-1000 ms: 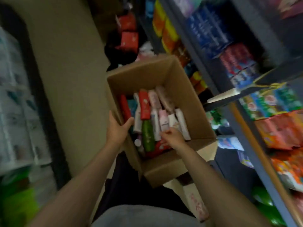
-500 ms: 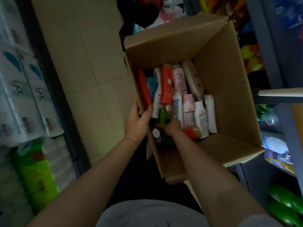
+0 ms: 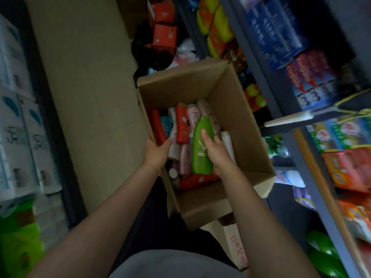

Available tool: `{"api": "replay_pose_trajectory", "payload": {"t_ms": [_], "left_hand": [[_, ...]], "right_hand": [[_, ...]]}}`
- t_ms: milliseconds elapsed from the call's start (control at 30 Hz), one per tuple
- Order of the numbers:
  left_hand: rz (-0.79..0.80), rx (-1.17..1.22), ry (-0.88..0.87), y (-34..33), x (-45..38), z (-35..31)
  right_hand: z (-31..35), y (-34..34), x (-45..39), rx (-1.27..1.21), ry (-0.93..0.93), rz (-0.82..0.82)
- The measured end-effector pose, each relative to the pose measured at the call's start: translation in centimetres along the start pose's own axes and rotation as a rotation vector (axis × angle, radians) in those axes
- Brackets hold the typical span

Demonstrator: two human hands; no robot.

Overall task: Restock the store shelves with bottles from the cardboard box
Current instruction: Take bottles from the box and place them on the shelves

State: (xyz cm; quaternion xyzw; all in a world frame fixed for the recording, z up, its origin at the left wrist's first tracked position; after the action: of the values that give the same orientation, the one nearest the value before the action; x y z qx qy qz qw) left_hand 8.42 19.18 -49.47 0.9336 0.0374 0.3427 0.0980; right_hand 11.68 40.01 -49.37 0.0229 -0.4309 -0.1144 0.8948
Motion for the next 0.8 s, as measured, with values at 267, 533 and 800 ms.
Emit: {"api": "replay_pose_trajectory", "payload": {"t_ms": [267, 533, 800], "left_hand": [[0.566, 0.02, -0.352, -9.9, 17.8, -18.3], [0.847, 0.152, -0.785, -16.2, 34.5, -33.5], [1.031, 0.132, -1.143, -23.3, 46.5, -38.8]], "right_hand": [[15.9, 10.2, 16.8, -0.544, 0.48, -0.033], [25.1, 25.1, 39.7, -0.051, 1.046, -0.363], [23.9, 35.1, 51.3, 0.039, 1.196, -0.704]]}}
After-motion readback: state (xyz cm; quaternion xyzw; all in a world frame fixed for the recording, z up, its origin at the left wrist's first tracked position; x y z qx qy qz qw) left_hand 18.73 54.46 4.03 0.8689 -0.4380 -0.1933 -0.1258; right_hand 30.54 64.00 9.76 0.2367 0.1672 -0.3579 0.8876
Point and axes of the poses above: each hand's wrist, its own x-axis away from the middle knuckle, its own y-axis out of the back of the hand, z = x × y, the point moved 7 cm from there along -x, towards the middle knuckle, and after that the axes turned 2 degrees about x, right-handed, at the moved point
